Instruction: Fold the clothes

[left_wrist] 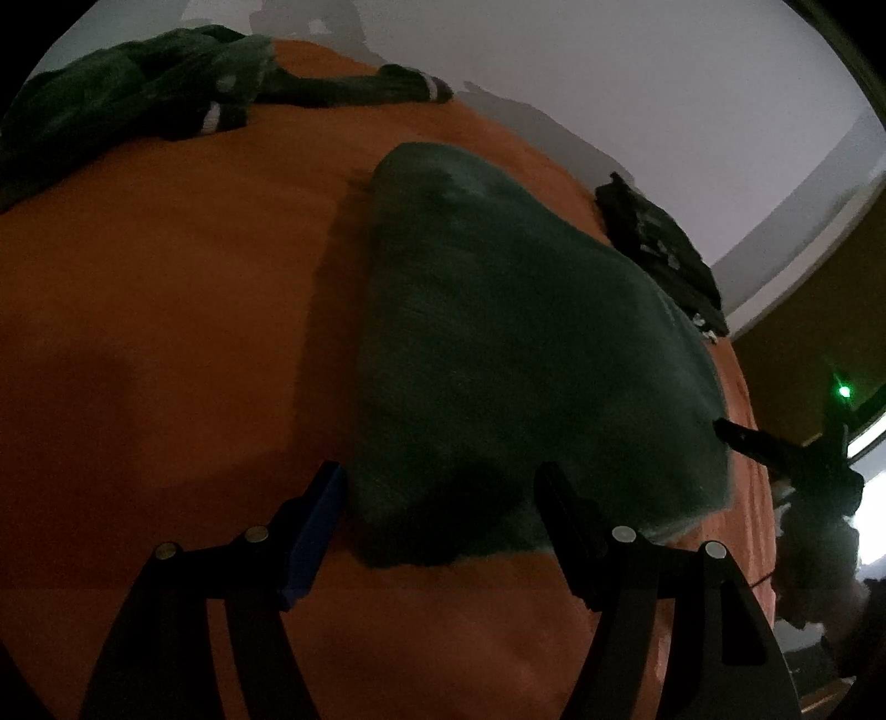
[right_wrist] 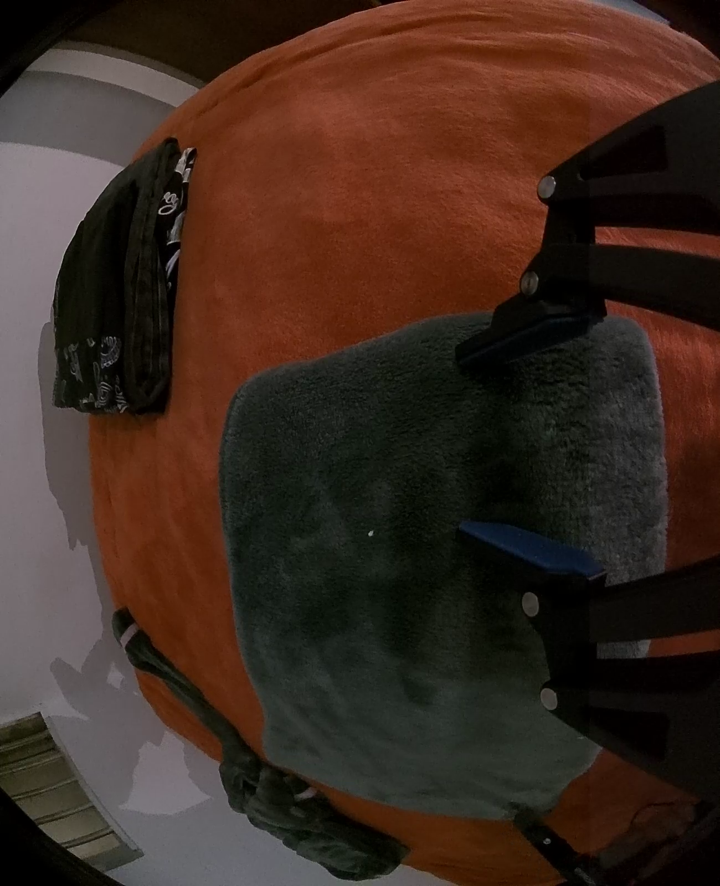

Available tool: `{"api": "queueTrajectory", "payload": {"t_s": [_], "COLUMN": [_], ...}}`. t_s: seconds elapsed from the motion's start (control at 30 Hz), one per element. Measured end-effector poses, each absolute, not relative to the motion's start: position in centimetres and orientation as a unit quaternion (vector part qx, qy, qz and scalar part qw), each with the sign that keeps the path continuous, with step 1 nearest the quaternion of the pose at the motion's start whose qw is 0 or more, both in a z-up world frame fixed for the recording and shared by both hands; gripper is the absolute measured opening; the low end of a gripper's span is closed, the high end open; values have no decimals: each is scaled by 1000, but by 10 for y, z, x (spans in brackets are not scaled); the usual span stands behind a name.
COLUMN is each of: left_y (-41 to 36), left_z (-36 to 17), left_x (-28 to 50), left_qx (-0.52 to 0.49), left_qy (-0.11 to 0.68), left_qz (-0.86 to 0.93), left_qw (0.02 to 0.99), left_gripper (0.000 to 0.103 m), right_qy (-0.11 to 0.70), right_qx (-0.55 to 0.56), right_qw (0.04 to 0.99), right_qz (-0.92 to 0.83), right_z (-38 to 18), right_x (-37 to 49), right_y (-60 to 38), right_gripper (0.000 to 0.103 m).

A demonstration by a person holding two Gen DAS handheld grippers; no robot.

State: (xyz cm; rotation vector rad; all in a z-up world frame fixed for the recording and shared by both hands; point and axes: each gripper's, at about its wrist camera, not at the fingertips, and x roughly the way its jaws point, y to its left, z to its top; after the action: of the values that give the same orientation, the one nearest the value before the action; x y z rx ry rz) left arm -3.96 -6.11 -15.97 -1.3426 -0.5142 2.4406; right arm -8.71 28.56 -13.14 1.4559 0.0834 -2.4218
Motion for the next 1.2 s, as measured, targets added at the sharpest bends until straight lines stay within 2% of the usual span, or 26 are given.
{"api": "queueTrajectory", "payload": {"t_s": [0.23, 0.43, 0.47, 0.5, 0.57, 0.73, 0.93, 1.03, 1.2], "left_y": [-67, -69, -69, -69, -67, -64, -76, -81, -84], "left_z": [-138, -125, -125, -127, -133, -141, -163, -175, -185], "left_x": [-38, -63, -69, -77, -92, -127, -163, -174, -176], "left_qx": [-458, -456, -461, -471, -494, -539, -566, -577, -586], "left_qy": [-199, -159, -148, -138, -127, -105, -169, -195, -195], "left_qz": [848, 853, 851, 846, 829, 791, 748, 734, 728], "left_qw": [180, 198, 203, 209, 228, 270, 301, 300, 297], "left_gripper": [71, 71, 71, 72, 75, 77, 78, 78, 78], "right_qy": [24, -5, -13, -28, -57, -96, -178, -188, -197], "right_qx": [513, 532, 539, 552, 572, 588, 622, 625, 627], "right_qw": [165, 231, 254, 278, 309, 342, 352, 380, 404], "right_qz": [-842, -815, -803, -786, -758, -727, -676, -656, -636], "right_z": [-128, -119, -118, -119, -123, -145, -193, -204, -215], "right_x": [-89, -114, -123, -132, -146, -174, -196, -204, -219], "right_y": [288, 301, 305, 311, 322, 353, 377, 373, 362], "right_gripper": [57, 57, 58, 65, 71, 74, 77, 82, 92]}}
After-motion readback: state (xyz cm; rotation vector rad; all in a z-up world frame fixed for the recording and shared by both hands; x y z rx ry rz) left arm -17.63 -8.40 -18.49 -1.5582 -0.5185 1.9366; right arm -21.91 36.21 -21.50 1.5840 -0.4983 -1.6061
